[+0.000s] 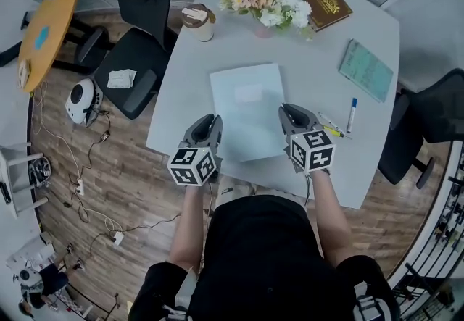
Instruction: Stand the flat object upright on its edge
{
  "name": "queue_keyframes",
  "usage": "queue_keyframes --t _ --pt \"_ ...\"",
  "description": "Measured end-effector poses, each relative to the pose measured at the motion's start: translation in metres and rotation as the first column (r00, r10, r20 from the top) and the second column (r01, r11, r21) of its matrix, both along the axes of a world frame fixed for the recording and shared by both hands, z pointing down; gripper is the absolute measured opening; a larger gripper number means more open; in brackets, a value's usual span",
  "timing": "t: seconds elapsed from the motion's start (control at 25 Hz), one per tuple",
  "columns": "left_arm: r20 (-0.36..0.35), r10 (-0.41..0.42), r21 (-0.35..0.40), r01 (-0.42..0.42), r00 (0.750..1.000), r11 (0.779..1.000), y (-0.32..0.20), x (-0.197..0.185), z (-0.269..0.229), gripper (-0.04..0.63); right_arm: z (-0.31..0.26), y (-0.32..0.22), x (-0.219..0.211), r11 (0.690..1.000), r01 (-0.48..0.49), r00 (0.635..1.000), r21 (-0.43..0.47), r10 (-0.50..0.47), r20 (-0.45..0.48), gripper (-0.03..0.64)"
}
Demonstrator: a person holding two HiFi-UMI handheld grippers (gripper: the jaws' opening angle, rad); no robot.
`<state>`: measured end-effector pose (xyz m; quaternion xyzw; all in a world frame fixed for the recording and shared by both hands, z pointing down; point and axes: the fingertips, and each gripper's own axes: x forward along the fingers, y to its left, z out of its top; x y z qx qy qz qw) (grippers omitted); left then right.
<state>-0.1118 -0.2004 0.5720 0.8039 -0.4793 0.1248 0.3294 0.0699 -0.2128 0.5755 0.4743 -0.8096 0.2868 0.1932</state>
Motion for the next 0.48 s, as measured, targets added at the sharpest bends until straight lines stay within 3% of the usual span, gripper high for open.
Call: queue_keyframes --t 0.48 --pt "-0.014 -0.018 -0.123 0.016 1.000 0.992 -0.032 -0.016 0.058 0.115 0.044 -0.029 0.000 0.996 -0.018 0.999 -0.086 0.015 -0.036 0.104"
